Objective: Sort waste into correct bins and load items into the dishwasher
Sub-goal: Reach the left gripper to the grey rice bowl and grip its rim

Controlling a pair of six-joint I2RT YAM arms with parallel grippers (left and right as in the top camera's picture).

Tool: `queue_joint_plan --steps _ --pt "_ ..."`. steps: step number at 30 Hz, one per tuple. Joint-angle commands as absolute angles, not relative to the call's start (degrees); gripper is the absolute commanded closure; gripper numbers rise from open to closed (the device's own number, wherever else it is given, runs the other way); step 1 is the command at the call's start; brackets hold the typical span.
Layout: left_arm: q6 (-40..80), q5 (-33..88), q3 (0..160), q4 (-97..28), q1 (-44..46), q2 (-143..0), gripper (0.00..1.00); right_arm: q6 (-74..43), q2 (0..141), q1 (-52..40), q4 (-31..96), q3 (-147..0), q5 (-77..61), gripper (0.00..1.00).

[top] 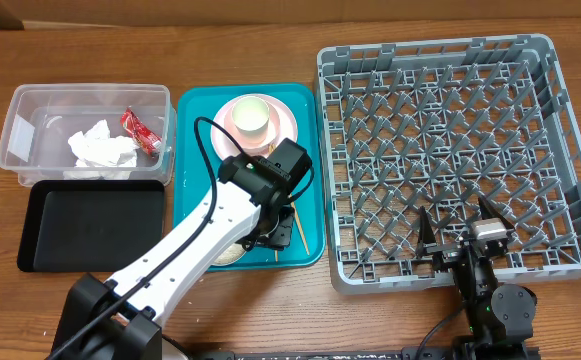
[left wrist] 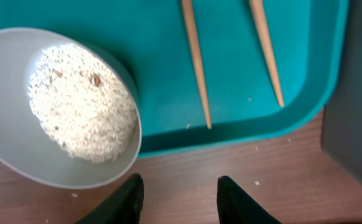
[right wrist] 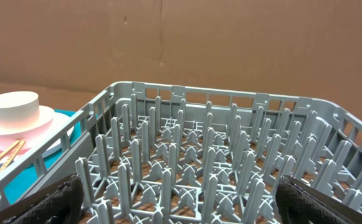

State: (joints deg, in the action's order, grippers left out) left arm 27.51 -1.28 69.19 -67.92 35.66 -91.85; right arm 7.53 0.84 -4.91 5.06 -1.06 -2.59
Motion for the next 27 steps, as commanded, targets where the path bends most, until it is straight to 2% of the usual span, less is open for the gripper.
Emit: queue_joint_plan --steps 1,9,14,27 --pt "28.58 -3.62 66.04 -65.30 36.03 -91.83 0.59 7.55 0.16 -4.75 4.64 -0.45 -2.63 0.00" --pt "29.02 -4.71 64.29 -61.21 35.99 -91.83 0.60 7.55 0.16 -4.75 4.64 -0.45 -2.63 0.00" --pt "30.94 -9.45 64.25 -61.19 35.92 -91.83 0.59 7.55 0.16 -4.75 4.64 -0.45 -2.63 0.00" --pt "32.40 -12.49 63.88 -61.19 35.92 -91.83 0.57 7.55 0.16 -4.75 4.64 -0.45 -2.63 0.00"
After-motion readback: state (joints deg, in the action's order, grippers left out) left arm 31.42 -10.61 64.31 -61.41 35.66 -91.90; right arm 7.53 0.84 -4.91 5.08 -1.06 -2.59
